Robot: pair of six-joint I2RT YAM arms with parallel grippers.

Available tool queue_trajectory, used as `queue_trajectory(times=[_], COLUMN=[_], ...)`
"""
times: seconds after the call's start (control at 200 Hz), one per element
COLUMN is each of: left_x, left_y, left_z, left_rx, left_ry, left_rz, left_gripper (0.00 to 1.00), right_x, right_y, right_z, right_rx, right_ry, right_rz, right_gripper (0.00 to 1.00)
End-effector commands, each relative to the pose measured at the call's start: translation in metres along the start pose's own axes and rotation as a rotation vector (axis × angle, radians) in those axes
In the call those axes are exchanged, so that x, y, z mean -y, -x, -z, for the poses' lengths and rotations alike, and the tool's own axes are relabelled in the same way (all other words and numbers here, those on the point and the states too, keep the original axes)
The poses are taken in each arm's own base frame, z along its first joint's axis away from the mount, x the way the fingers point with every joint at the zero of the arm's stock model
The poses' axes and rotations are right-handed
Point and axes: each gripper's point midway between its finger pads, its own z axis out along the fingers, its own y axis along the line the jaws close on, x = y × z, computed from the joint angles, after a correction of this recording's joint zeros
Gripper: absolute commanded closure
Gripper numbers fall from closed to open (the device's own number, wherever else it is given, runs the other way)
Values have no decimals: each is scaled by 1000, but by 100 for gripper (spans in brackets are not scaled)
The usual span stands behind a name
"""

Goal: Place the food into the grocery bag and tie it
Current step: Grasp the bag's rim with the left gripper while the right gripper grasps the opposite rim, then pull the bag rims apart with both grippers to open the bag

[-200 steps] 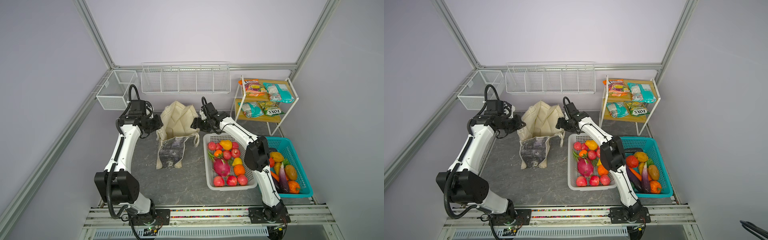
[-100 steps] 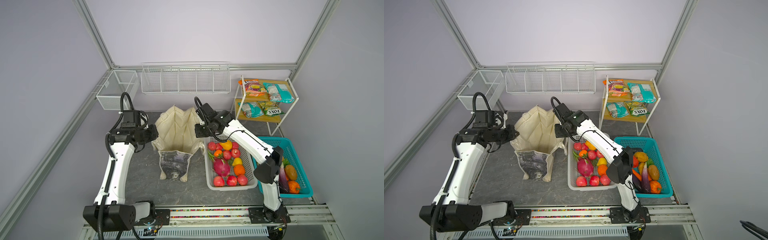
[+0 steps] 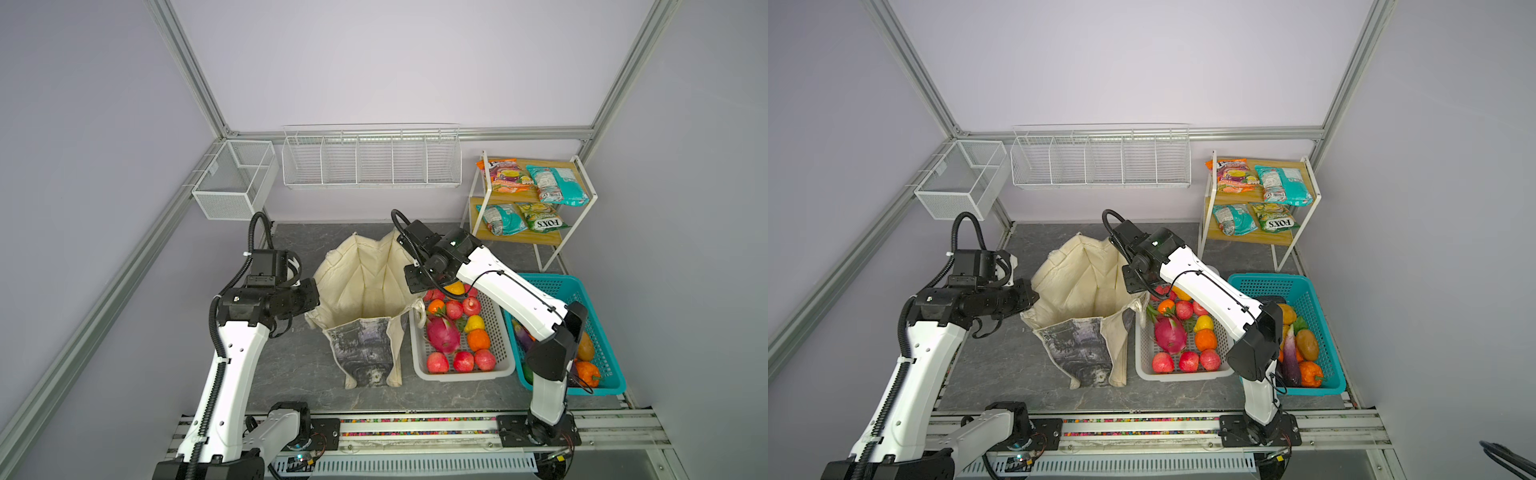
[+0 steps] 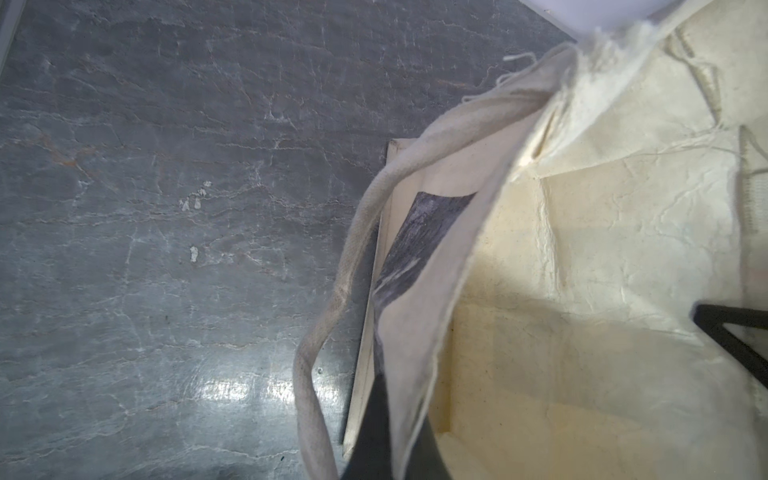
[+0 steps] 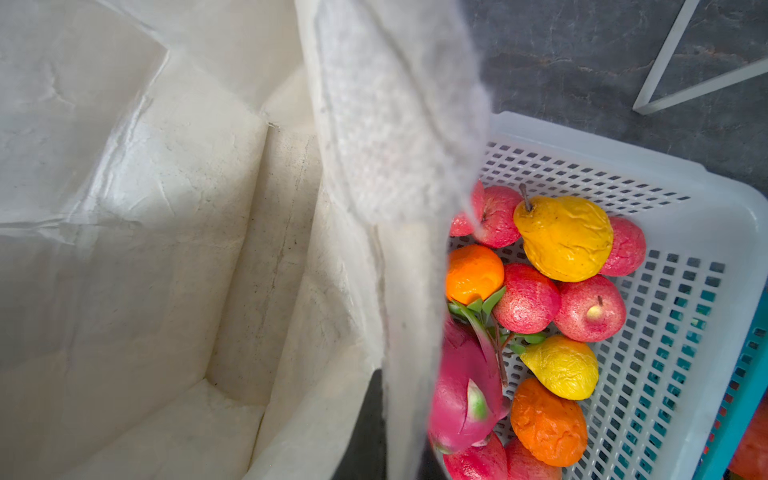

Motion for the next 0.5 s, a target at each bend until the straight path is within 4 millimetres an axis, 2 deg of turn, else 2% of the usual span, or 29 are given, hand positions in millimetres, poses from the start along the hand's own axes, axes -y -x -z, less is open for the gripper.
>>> queue_trajectory(times=[0.0, 0.06, 0.14, 0.22, 0.365, 0.495], left_x=[-4, -6, -6, -7, -4, -2], left_y=[-4, -5, -5, -3, 5, 10], left_z=[8, 5, 2, 0, -3, -9], left_rx=[22, 16, 14, 21, 70, 55], left_ry=[17, 27, 25, 26, 3, -3], left_rz=[12, 14, 20, 26, 36, 25], left_gripper=[100, 100, 87, 64, 44, 38], right_x=[-3, -10, -19, -23, -26, -29], right_y=[-6, -9, -11, -13, -15, -15], right_z=[0, -5, -11, -16, -21, -21], right_rx=[-5, -13, -21, -32, -40, -39], right_ry=[20, 48, 70, 75, 85, 94], right_rz=[13, 15, 23, 29, 32, 35], right_gripper=[93, 93, 92, 91, 91, 91])
